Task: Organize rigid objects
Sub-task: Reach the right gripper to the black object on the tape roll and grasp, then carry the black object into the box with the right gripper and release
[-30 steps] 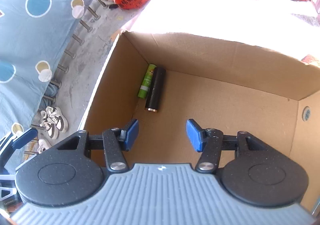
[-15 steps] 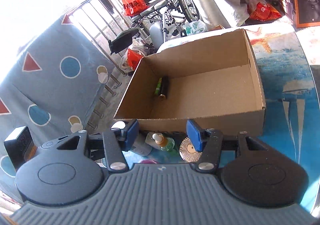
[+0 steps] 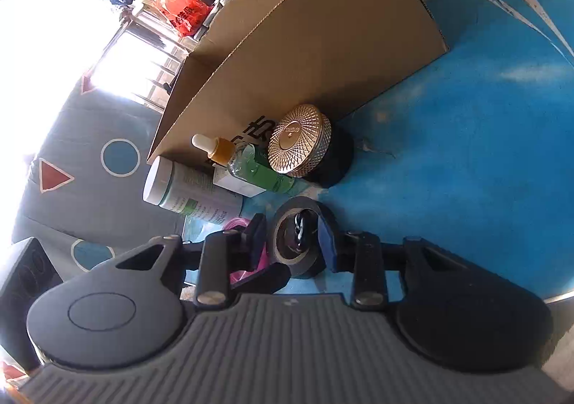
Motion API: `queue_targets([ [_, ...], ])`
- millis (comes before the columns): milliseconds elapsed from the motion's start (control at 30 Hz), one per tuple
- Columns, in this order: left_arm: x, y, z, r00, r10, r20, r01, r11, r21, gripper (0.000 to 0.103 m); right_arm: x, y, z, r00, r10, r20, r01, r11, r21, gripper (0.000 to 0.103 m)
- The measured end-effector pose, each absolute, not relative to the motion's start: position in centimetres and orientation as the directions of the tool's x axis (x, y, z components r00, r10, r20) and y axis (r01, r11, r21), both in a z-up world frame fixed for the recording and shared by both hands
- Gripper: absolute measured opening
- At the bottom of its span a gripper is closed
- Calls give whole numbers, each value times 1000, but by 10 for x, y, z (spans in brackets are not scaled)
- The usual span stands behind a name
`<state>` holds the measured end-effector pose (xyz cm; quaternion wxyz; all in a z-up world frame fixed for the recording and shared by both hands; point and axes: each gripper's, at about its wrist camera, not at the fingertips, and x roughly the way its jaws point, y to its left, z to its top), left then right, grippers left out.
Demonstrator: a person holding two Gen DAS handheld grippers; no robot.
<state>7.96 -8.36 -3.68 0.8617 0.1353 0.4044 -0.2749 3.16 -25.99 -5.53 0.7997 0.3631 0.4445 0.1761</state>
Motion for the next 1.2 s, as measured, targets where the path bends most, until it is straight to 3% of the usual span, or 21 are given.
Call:
queue_targets([
  [200, 83, -87, -43, 509, -355, -784, 584, 812, 11, 36, 51, -248, -55, 555, 611, -564, 11, 673, 739, 14],
  [433, 87, -85, -41, 537, -338, -773, 565, 825, 32, 35, 53, -239, -45, 568, 611, -551, -53, 696, 716, 14],
  [500, 89, -84, -42, 551, -325, -769, 554, 831, 46, 26, 55, -237, -43, 572, 607, -552, -63, 704, 708, 14],
  [600, 91, -80, -43, 557, -326, -764, 547, 836, 42, 22, 60, -233, -44, 574, 602, -556, -65, 710, 702, 14],
  [1200, 85, -74, -40, 580, -343, -739, 557, 829, 53, 21, 71, -203, -51, 589, 542, -599, -65, 771, 634, 15],
])
